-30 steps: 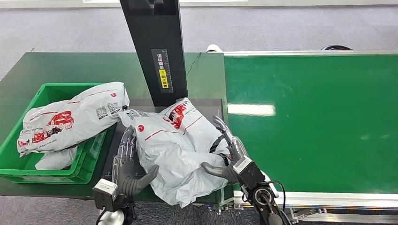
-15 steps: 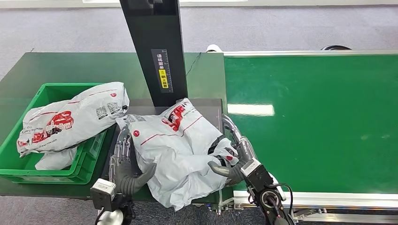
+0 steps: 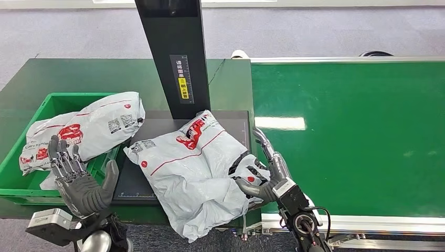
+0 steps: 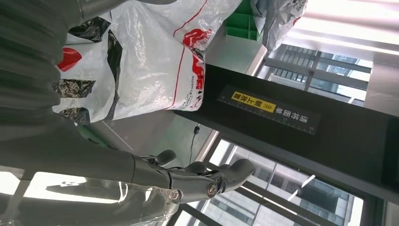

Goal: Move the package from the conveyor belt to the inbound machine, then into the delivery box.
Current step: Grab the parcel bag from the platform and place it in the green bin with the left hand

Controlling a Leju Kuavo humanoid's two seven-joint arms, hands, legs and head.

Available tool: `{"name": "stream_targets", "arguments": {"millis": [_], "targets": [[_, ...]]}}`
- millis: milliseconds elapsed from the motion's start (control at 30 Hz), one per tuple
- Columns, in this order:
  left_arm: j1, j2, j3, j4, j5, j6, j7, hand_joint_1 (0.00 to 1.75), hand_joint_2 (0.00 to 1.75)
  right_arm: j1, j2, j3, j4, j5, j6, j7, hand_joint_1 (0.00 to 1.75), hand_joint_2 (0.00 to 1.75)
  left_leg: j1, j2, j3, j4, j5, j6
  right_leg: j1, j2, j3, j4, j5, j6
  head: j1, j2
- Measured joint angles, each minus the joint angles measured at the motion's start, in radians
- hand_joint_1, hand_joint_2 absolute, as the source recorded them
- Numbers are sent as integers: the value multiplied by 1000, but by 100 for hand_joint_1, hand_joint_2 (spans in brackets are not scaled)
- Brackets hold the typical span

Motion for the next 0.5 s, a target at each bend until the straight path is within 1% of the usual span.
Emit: {"name": "stream_targets", "arguments": {"millis": [67, 133, 200, 267, 300, 367, 500], "targets": [[0, 9, -22, 2, -52, -55, 4, 0, 175, 0, 0, -2, -2, 0, 0, -1, 0, 175, 0, 0, 0, 0, 0, 0, 0, 0, 0, 0, 0, 0, 0, 0], [-5, 23, -54, 21, -140, -121, 31, 0, 175, 0, 0, -3, -2, 0, 3, -4, 0, 175, 0, 0, 0, 0, 0, 0, 0, 0, 0, 0, 0, 0, 0, 0], [-14, 37, -91, 65, -297, -178, 82, 0, 175, 0, 0, -3, -3, 0, 8, -6, 0, 175, 0, 0, 0, 0, 0, 0, 0, 0, 0, 0, 0, 0, 0, 0], [-23, 48, -135, 121, -461, -217, 126, 0, 175, 0, 0, -3, -2, 1, 14, -10, 0, 175, 0, 0, 0, 0, 0, 0, 0, 0, 0, 0, 0, 0, 0, 0], [-27, 51, -156, 147, -511, -231, 139, 0, 175, 0, 0, -3, -1, 1, 16, -12, 0, 175, 0, 0, 0, 0, 0, 0, 0, 0, 0, 0, 0, 0, 0, 0], [-34, 56, -188, 189, -549, -253, 154, 0, 175, 0, -1, -3, 1, 2, 18, -16, 0, 175, 0, 0, 0, 0, 0, 0, 0, 1, 0, 0, 0, 0, 0, 0], [-53, 68, -223, 246, -581, -283, 188, 0, 175, -1, -2, -3, 5, 2, 18, -21, 0, 175, 0, 0, 0, 0, 0, 0, 0, 0, 0, 0, 0, 0, 0, 0]]}}
